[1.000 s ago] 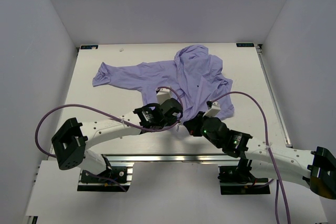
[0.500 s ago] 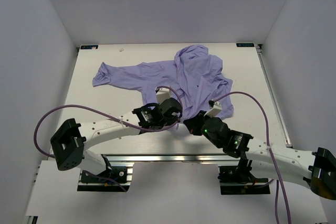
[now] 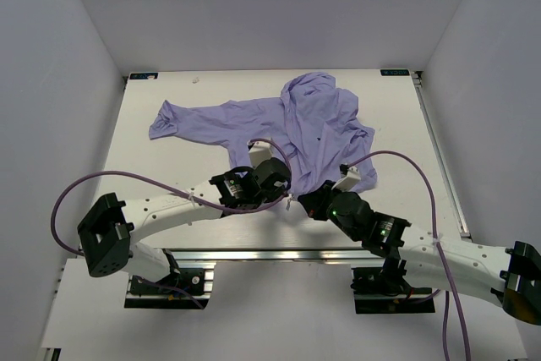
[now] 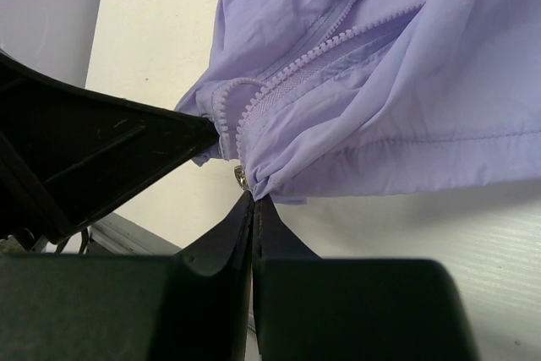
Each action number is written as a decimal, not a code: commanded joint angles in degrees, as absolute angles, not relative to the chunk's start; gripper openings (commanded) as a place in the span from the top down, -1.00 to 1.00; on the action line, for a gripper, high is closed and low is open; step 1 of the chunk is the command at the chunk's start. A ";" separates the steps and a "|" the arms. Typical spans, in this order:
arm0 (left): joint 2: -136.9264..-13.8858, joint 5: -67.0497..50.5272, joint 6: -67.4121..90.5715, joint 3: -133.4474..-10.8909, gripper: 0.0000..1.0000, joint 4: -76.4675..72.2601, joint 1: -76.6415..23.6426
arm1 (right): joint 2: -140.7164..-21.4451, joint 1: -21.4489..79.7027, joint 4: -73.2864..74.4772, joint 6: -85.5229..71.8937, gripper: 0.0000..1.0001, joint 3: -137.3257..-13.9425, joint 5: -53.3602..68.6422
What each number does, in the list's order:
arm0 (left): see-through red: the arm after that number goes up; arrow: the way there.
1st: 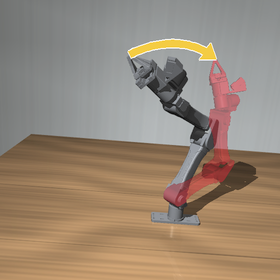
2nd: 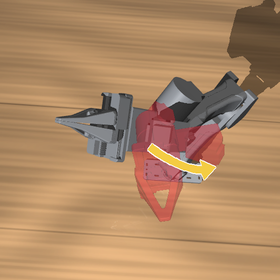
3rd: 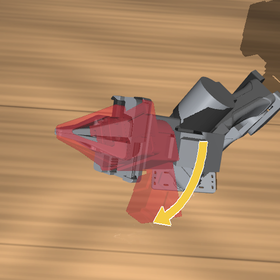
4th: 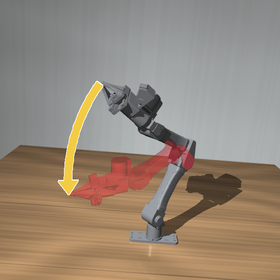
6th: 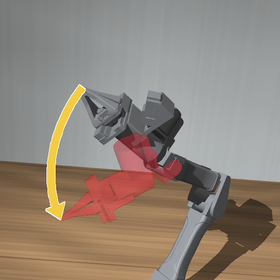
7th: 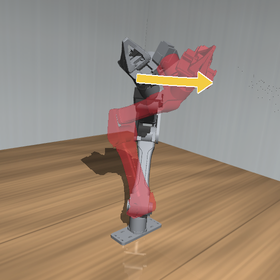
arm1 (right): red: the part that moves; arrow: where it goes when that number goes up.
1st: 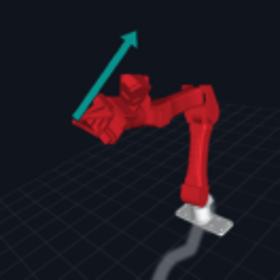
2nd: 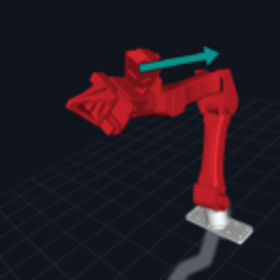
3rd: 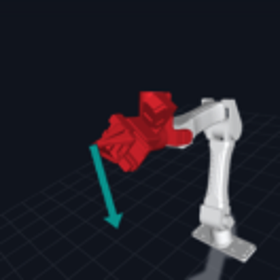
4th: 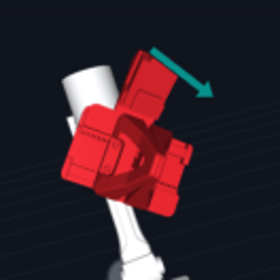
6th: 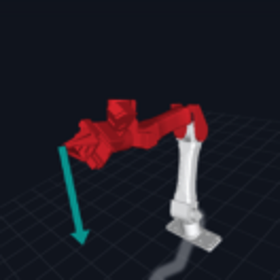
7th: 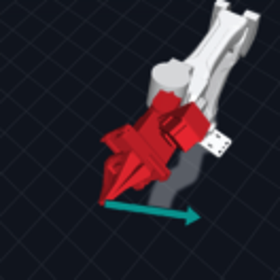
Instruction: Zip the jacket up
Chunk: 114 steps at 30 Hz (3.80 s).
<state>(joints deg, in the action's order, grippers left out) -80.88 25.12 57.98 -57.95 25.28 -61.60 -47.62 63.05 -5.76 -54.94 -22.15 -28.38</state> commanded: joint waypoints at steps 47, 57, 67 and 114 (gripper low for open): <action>-77.96 25.75 58.27 -57.13 1.00 24.17 -61.61 | -48.78 63.02 -11.69 -55.02 1.00 -22.77 -29.09; -77.87 25.58 58.36 -57.30 1.00 24.43 -61.61 | -48.78 63.02 -14.15 -54.75 1.00 -22.50 -29.18; -77.35 26.01 58.36 -57.22 1.00 25.05 -61.61 | -47.90 63.02 -12.14 -56.25 1.00 -21.97 -29.01; -77.78 20.83 56.16 -50.10 1.00 25.75 -61.61 | -71.54 63.19 17.93 -47.20 0.20 -34.01 -22.68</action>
